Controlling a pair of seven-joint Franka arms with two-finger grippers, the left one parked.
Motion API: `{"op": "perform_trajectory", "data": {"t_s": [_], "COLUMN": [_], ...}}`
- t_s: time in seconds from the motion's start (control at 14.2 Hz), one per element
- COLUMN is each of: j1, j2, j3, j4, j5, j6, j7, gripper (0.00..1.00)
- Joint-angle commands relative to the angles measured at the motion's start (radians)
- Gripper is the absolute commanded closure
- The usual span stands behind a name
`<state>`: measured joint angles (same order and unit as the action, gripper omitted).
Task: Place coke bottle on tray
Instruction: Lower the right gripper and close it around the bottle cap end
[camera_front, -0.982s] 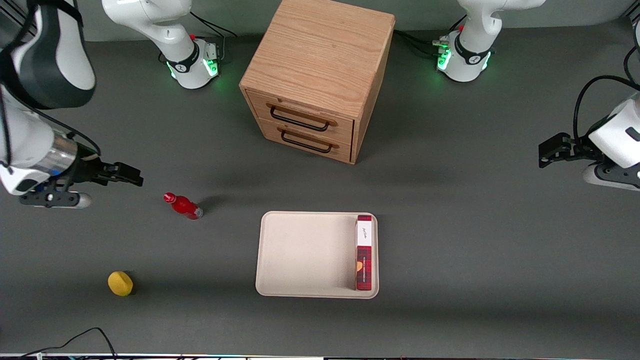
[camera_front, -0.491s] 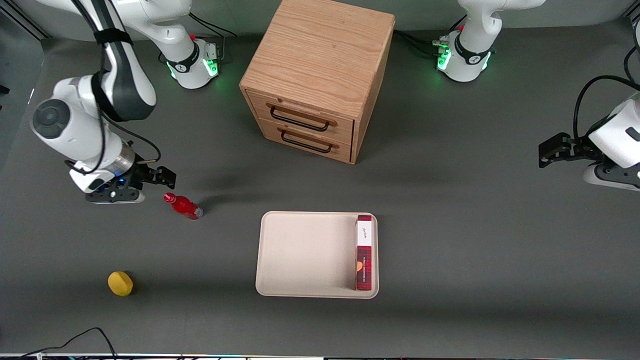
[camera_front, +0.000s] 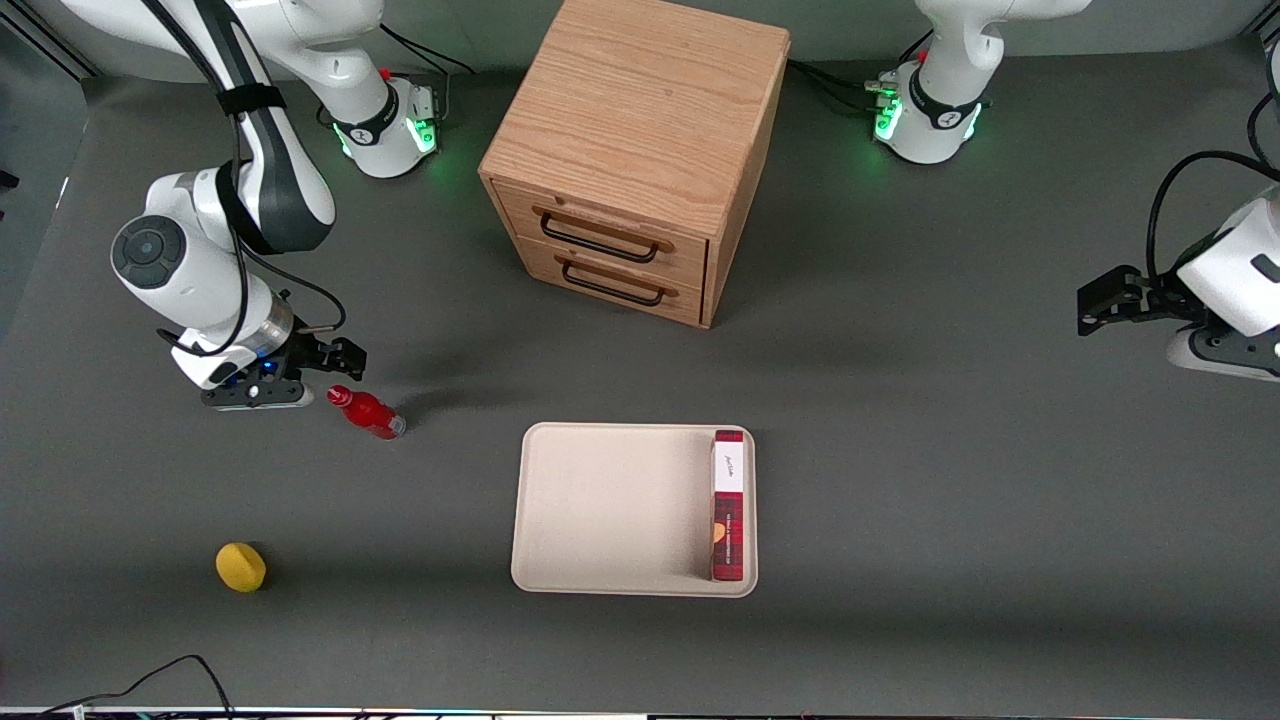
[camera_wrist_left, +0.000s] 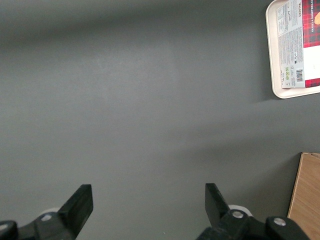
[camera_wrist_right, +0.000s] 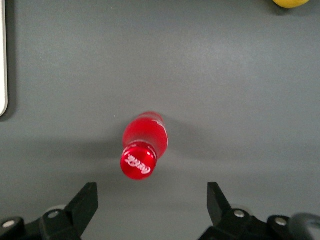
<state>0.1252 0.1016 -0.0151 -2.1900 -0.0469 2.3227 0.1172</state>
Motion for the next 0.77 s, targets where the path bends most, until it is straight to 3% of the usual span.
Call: {"op": "perform_trajectory", "data": {"t_s": [0.0,0.21,0.35,0.42,0.7], "j1": [-0.004,-0.004,-0.004,-0.002,0.005], "j2": [0.053,0.076,0.078,0.084,0.089], "j3": [0.003,0.003,0.003,0.003,0.004], "j4": [0.056,0.076,0.076,0.079,0.082], "j5": [-0.022,-0.022,-0.021,-0.018,-0.01], "j6": [0.023,0.026,0.027,0.027,0.026], "j7": [0.019,0.022,0.022,0.022,0.048], "gripper": [0.03,0.06,0.16,0.26,0.82]}}
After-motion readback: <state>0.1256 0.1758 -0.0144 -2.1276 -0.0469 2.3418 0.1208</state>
